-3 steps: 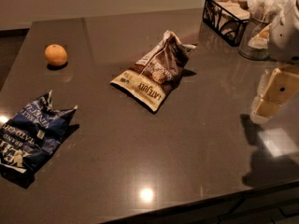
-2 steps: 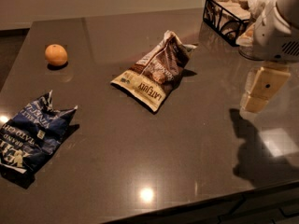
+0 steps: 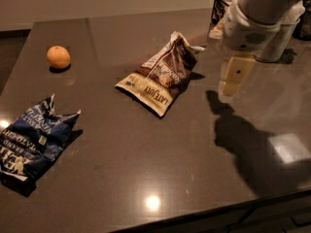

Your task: Pick brown chip bag

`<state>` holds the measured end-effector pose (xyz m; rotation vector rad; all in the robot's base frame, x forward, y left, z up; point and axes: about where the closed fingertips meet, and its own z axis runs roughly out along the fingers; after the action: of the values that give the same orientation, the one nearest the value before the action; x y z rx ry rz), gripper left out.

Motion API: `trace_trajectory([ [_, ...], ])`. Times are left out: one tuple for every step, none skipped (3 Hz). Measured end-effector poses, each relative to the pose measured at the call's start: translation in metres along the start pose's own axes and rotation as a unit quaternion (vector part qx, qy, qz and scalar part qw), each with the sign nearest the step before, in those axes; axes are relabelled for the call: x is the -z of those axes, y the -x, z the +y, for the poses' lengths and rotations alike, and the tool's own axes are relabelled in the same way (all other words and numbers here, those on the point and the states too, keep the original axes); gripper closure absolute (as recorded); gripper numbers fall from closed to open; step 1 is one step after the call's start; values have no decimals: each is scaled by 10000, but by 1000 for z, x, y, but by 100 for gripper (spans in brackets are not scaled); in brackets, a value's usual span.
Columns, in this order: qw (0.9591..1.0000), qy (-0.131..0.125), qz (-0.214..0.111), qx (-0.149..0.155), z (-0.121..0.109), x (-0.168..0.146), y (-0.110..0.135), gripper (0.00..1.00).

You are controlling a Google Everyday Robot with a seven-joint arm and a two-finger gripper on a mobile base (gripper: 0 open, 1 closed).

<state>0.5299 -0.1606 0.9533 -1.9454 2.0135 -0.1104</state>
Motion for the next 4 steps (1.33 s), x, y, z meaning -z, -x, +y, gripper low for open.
trace_trajectory([
  [9993,-44,-244,290,-37,-17,22,0],
  [9977,-26,-387,559,-68,-35,48,0],
  [9976,11,-371,588,-107,-59,65,0],
  [9986,32,-351,394,-128,-71,67,0],
])
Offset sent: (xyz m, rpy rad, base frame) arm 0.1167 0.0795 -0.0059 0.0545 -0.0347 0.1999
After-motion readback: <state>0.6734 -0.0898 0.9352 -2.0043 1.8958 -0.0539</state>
